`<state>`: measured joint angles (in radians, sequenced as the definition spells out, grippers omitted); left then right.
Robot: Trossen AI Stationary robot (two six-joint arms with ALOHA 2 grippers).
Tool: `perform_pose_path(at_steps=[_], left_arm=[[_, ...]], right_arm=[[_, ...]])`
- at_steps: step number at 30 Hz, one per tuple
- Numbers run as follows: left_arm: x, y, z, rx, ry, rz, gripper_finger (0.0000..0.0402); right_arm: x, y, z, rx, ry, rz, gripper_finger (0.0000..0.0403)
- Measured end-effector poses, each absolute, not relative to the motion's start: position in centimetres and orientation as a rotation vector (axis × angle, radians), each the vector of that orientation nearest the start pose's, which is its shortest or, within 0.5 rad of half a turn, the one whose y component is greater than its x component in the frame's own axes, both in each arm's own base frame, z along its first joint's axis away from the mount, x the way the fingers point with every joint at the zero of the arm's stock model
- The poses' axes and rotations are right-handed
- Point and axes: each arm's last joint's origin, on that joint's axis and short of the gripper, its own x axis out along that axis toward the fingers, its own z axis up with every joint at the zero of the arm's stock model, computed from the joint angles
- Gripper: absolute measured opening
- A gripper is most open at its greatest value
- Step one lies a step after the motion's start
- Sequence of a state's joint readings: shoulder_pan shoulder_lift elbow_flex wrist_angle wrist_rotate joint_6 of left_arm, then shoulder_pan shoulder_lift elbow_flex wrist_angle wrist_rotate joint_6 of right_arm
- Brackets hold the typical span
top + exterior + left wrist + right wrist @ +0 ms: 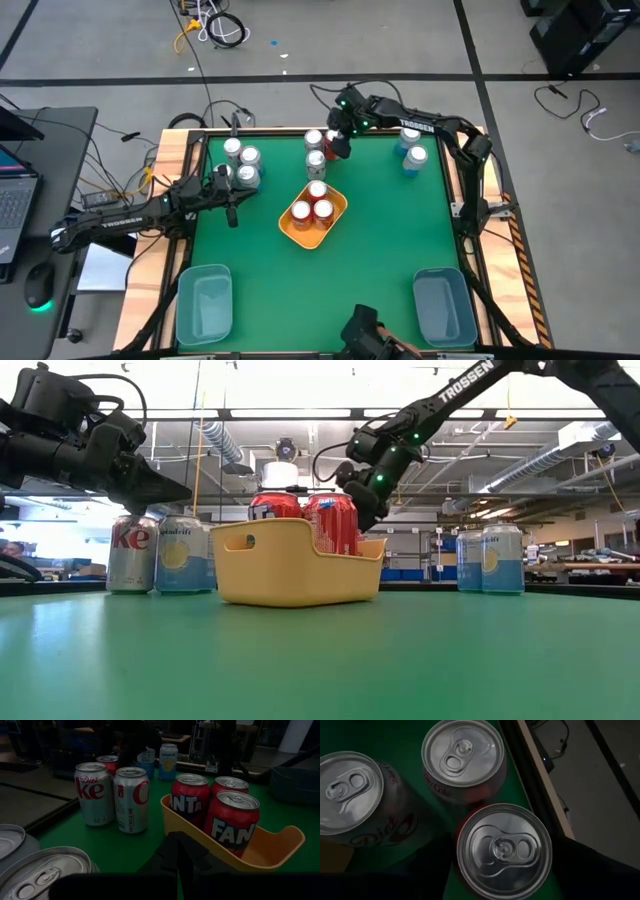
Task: Sort soda cans
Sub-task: Put the orange soda can into the yellow bin
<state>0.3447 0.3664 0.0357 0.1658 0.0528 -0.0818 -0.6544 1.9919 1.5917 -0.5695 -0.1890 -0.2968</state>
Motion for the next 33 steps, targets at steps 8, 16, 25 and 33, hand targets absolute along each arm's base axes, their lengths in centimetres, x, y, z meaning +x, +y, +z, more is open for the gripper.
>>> perform_pose_path(at_steps=[8,16,25,33], left_arm=[[11.4,3.9,15.9,-0.114,0.151,0.298,0.0002],[11.4,3.9,16.0,-0.113,0.149,0.298,0.0002],[11.4,3.9,16.0,-0.113,0.144,0.298,0.0002],[11.4,3.9,16.0,-0.113,0.143,0.299,0.0002]], right_arm=[[34.2,-23.7,24.8,0.159,1.006,-0.275,0.0256],[33.3,-16.2,35.1,0.091,0.864,-0.258,0.0256],[33.8,-5.1,38.3,0.088,0.786,-0.089,0.0256],[36.0,1.0,36.2,0.104,0.805,-0.020,0.0256]])
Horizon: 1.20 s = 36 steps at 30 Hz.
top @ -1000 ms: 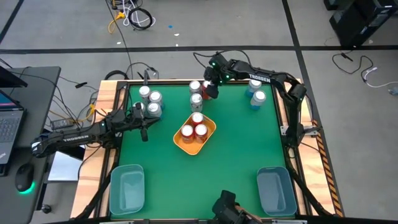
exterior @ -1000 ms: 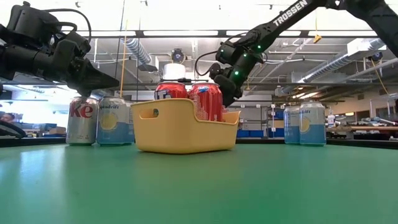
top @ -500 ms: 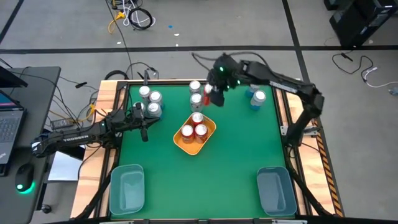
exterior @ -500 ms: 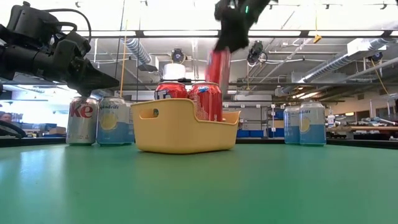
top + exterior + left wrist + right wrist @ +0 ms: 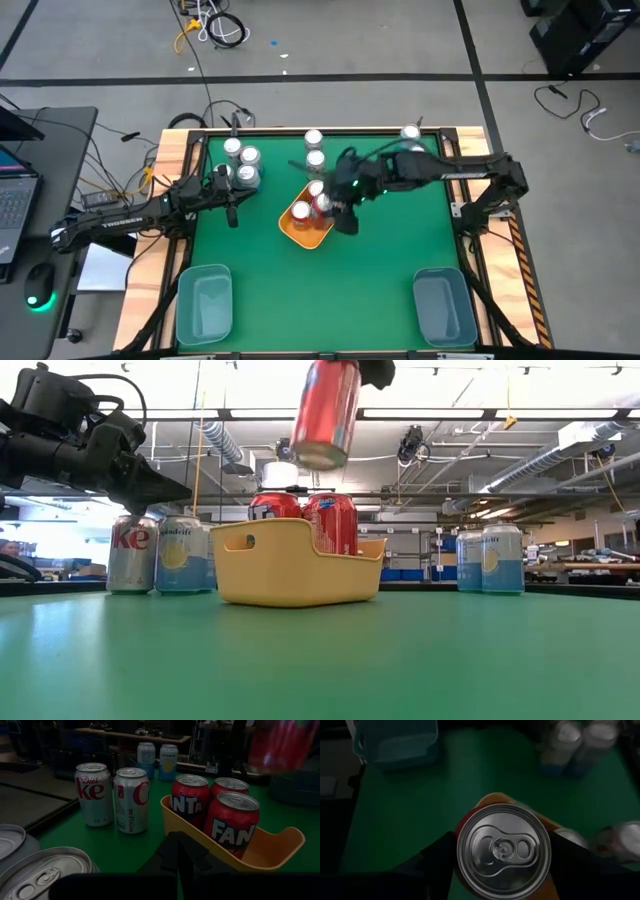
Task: Sort soda cans
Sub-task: Put the orange soda can into the yellow bin
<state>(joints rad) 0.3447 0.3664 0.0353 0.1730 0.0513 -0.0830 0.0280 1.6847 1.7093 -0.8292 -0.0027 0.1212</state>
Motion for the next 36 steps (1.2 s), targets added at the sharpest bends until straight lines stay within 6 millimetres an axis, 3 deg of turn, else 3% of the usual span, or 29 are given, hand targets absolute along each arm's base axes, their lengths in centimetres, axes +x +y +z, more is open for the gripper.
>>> perform_pose_path(at_steps=[6,13,30,36], left_arm=[[11.4,3.9,16.0,-0.112,0.144,0.308,0.0002],[11.4,3.9,16.0,-0.111,0.145,0.309,0.0002],[11.3,4.0,15.9,-0.112,0.151,0.312,0.0002],[11.3,4.0,15.9,-0.112,0.150,0.312,0.0002]], right_arm=[[38.1,3.0,33.7,0.086,0.846,-0.009,0.0256],[40.7,3.5,29.7,0.066,0.920,-0.022,0.0256],[41.5,2.7,26.2,0.021,0.961,-0.058,0.0257],[41.4,2.6,24.9,0.032,0.958,-0.064,0.0283]])
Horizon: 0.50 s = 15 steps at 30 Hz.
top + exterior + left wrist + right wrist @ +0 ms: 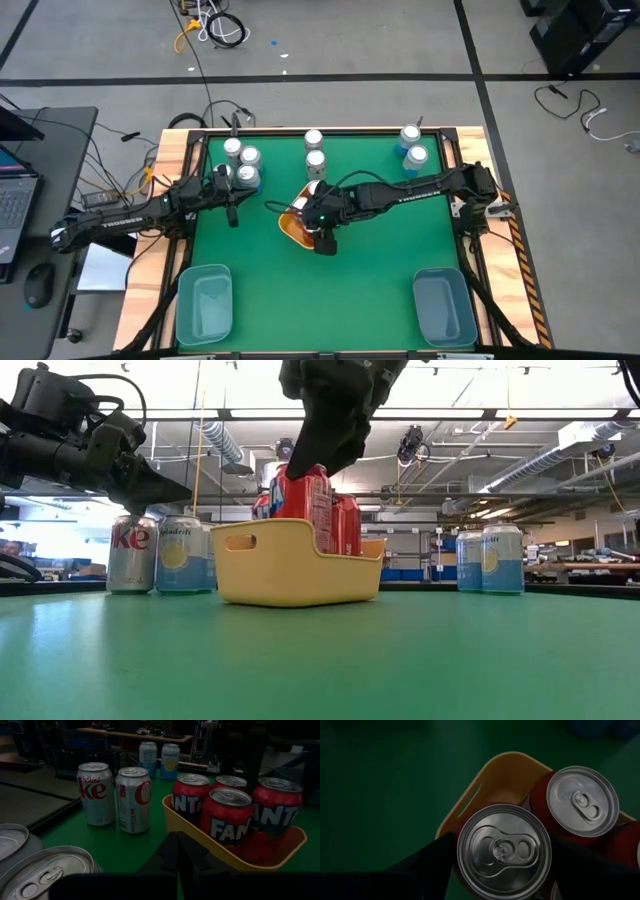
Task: Sort soda cans
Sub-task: Put the orange soda can into the yellow bin, then put the bottom right blue and white soda can into the blue bin
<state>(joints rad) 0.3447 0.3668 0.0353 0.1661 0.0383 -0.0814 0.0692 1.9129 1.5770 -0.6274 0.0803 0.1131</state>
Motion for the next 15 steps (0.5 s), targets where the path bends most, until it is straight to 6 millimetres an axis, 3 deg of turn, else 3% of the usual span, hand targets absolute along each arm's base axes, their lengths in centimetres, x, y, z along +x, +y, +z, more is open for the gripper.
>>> perform_pose_path(at_steps=[15], left_arm=[[11.34,3.95,15.93,-0.113,0.150,0.312,0.0002]], right_arm=[[41.62,2.60,25.26,0.009,0.929,-0.040,0.0339]])
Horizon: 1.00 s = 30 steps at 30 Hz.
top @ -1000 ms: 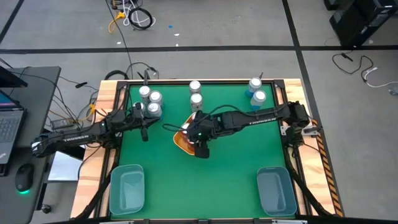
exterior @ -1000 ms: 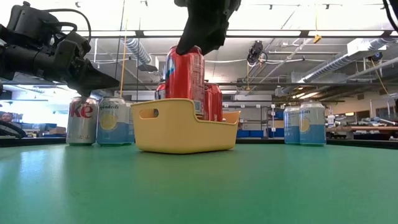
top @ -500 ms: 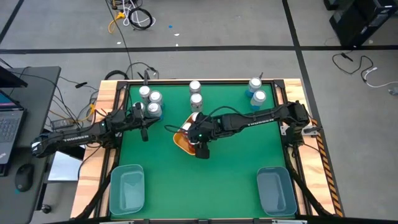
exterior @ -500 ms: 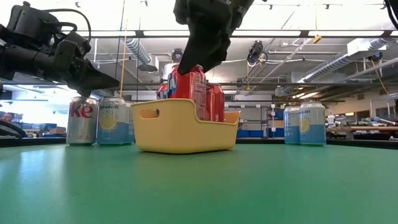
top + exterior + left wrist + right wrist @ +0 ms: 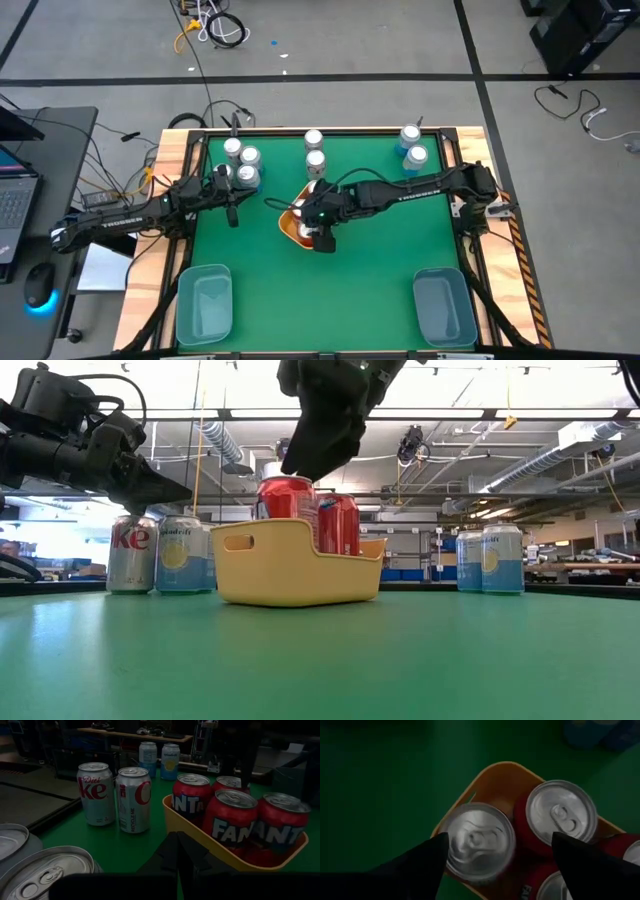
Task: Sort soda cans
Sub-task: Put the bottom right blue and white soda can into the blue bin
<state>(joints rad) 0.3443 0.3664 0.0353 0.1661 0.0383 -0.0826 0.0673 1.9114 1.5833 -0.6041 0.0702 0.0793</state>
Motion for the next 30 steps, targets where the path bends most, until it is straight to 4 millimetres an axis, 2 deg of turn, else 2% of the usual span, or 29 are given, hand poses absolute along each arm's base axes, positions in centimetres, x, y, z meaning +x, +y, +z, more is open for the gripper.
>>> perform_pose_path(at_steps=[6,10,13,17,23,24,30], left_arm=[[11.3,3.9,15.9,-0.113,0.150,0.312,0.0002],[11.3,3.9,15.9,-0.113,0.150,0.312,0.0002],[11.3,3.9,15.9,-0.113,0.149,0.312,0.0002],[11.3,3.9,16.0,-0.113,0.147,0.310,0.0002],[11.5,3.8,16.4,-0.130,0.096,0.259,0.0002],[11.5,3.8,16.6,-0.130,0.093,0.248,0.0002],[11.7,3.6,19.0,-0.108,0.019,0.162,0.0002]], right_arm=[[41.4,2.7,25.7,-0.024,0.920,-0.016,0.0349],[41.0,2.6,28.4,-0.053,0.888,-0.045,0.0339],[40.4,2.4,30.5,-0.091,0.897,-0.108,0.0317],[39.5,1.3,31.1,-0.107,0.944,-0.137,0.0245],[38.6,-0.3,28.9,-0.116,1.056,-0.189,0.0045],[38.3,-0.5,28.8,-0.126,1.071,-0.213,0.0023],[35.4,-1.2,29.9,-0.102,0.994,-0.331,0.0010]])
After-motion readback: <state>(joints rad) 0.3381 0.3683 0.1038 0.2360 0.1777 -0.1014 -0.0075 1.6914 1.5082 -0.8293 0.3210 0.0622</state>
